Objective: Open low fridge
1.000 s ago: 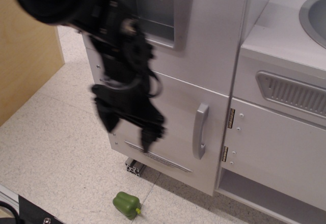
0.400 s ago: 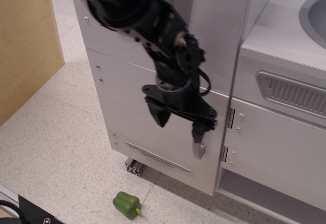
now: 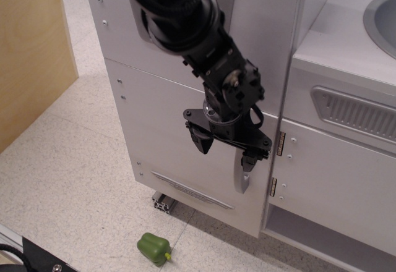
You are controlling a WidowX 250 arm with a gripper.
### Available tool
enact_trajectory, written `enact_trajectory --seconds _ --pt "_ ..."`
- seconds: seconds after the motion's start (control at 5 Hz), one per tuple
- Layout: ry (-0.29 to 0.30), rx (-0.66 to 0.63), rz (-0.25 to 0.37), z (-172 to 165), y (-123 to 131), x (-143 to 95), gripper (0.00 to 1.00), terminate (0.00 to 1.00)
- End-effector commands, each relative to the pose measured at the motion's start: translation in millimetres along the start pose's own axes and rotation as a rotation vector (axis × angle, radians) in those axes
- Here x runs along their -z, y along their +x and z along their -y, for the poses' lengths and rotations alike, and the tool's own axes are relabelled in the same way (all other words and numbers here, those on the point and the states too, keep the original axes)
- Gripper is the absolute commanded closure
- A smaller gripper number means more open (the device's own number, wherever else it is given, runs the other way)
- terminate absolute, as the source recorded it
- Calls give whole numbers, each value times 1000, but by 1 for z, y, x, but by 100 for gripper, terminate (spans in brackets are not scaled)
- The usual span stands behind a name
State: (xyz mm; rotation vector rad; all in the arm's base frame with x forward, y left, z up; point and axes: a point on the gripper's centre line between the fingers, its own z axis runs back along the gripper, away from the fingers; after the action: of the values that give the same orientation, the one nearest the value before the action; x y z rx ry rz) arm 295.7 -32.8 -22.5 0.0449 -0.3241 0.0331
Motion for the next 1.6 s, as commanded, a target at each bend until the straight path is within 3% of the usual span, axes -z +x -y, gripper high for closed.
enact_trajectory --seconds 0.0,0.2,0.4,1.0,1.2,1.4 --pt "1 -22 47 0 22 7 0 0" --pt "-17 -19 42 0 22 7 100 0" --pt "-16 -13 29 -3 17 5 100 0" --pt "-34 120 10 -17 -36 -23 100 0" --pt "-29 193 -66 -27 -46 -47 0 0" --pt "-46 211 -75 -32 -41 -74 0 0"
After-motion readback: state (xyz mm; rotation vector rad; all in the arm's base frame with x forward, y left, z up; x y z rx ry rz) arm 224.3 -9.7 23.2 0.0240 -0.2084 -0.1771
